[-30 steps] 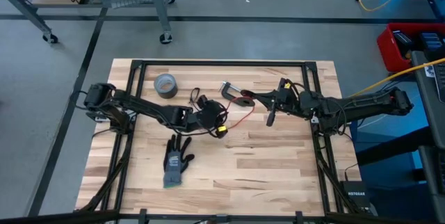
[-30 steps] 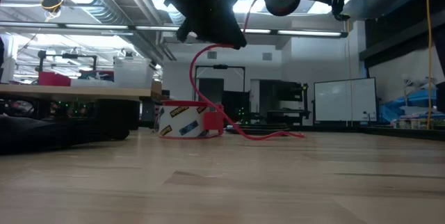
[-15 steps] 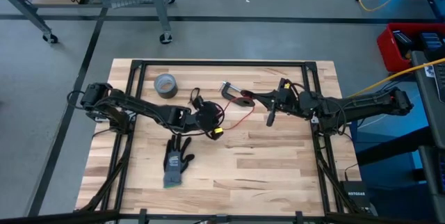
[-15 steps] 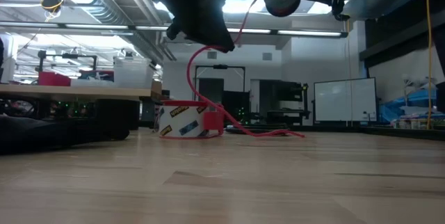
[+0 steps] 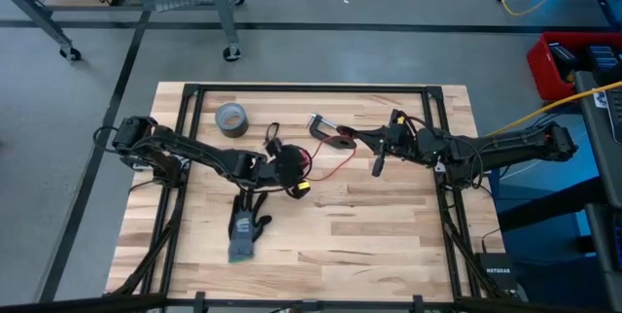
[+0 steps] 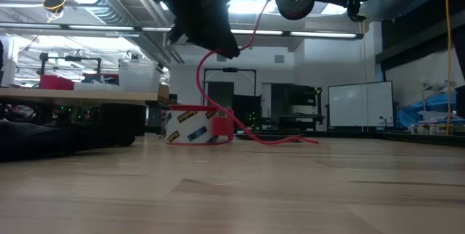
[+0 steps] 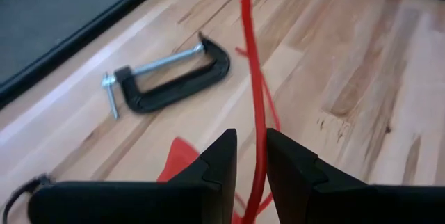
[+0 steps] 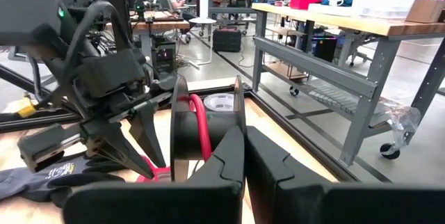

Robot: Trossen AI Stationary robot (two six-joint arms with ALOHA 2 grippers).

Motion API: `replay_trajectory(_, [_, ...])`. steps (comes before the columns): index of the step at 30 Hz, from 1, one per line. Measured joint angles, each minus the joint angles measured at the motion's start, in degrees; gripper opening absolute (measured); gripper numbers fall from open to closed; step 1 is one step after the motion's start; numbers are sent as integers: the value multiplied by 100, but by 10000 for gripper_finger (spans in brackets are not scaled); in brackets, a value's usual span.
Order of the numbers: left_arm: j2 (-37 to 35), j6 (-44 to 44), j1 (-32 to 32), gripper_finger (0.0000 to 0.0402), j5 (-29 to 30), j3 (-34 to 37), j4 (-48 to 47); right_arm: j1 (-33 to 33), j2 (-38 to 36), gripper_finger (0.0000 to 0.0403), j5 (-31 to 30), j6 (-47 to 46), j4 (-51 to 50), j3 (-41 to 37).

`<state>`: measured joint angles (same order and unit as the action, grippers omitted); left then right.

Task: Coil cords
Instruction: Coil the red wire onto the spool

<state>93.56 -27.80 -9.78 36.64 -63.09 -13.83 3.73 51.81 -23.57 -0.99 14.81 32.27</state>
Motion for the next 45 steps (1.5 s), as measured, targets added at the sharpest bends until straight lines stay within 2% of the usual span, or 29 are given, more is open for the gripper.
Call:
replay_trajectory(3, [0, -308, 0, 65, 0, 0, -139, 0, 2, 5, -2, 0, 2, 0])
replay_trajectory(14, [0, -330, 0, 64, -2, 0, -229, 0, 2, 5, 0, 0, 11, 0])
replay_trajectory(20, [0, -469, 2, 13, -92, 0, -217, 0, 2, 5, 0, 0, 145, 0])
replay_trajectory(25, [9, -932, 1, 7, -345, 0, -100, 1, 38, 5, 0, -60, 504, 0])
replay_trajectory(35, [247, -966, 7, 2, -954, 0, 1324, 2, 707, 5, -256, -92, 1355, 7])
replay_trajectory(45, [511, -1277, 8, 1, -1174, 2, 1856, 2, 1306, 5, -240, -188, 2469, 9])
